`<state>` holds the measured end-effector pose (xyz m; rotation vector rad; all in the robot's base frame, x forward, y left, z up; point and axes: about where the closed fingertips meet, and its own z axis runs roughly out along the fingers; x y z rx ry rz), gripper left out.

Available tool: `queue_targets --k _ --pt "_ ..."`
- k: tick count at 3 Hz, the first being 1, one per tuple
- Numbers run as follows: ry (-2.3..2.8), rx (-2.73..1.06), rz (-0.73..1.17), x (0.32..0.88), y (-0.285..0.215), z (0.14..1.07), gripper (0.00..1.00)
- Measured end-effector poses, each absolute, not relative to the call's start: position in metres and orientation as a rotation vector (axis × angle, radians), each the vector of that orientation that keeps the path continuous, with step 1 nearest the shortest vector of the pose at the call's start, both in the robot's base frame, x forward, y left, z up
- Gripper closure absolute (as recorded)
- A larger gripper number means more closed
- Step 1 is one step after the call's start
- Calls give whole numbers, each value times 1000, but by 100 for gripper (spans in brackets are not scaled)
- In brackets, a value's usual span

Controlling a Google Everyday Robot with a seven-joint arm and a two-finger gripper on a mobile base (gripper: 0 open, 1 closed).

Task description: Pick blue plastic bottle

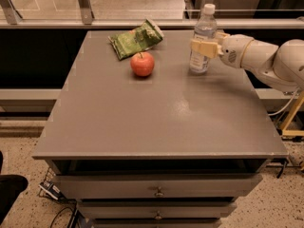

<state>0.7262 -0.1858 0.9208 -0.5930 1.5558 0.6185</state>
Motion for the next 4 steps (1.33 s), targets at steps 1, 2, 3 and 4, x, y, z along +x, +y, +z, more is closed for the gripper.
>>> queue_targets --k 1,2,3,4 --pt "1555 -596 622 727 -183 921 100" --pt "1555 -596 622 727 -183 921 100" --pt "1548 -633 591 725 -182 938 100" --pt "1511 -694 504 718 -190 981 100"
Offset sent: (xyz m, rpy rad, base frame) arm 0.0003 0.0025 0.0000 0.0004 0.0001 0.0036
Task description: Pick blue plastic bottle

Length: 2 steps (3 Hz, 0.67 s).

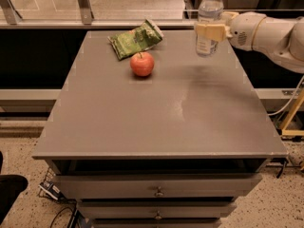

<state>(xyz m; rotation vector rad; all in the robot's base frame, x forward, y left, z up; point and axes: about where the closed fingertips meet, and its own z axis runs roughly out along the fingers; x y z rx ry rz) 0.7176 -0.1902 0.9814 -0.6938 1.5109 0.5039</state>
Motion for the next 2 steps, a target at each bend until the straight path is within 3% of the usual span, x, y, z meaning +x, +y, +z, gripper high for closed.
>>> queue_targets --k 2 --pt "1406 -771 383 692 -198 1081 100"
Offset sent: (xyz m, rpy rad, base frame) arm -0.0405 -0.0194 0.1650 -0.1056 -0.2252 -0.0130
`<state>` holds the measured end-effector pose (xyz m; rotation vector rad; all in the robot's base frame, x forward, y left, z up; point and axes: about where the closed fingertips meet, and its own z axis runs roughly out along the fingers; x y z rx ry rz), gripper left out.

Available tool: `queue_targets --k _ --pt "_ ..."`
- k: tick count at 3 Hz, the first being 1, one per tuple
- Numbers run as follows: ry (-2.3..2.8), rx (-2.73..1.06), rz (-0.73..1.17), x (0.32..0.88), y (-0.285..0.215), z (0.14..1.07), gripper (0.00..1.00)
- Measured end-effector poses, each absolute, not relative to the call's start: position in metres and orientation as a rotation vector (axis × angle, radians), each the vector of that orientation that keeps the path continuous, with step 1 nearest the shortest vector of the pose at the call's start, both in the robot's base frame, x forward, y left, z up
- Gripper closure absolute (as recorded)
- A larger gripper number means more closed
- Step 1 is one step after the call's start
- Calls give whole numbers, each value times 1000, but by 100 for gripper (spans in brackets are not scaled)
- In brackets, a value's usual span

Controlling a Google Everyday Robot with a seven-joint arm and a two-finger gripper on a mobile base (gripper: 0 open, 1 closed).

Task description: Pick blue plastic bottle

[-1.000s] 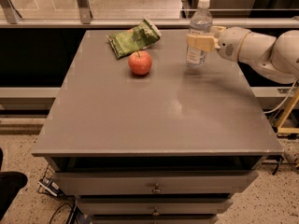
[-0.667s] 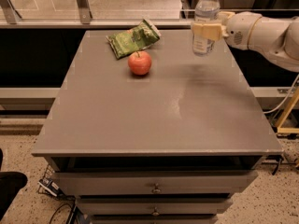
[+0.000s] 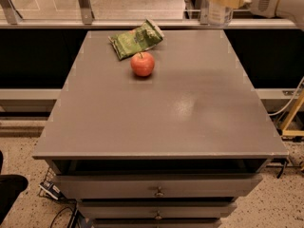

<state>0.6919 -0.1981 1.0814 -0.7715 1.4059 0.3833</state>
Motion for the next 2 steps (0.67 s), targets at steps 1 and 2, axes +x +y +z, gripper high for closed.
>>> queue_targets --k 1,2 --pt "1362 -781 366 683 -201 1110 100" --pt "1359 -781 365 683 -201 1111 100"
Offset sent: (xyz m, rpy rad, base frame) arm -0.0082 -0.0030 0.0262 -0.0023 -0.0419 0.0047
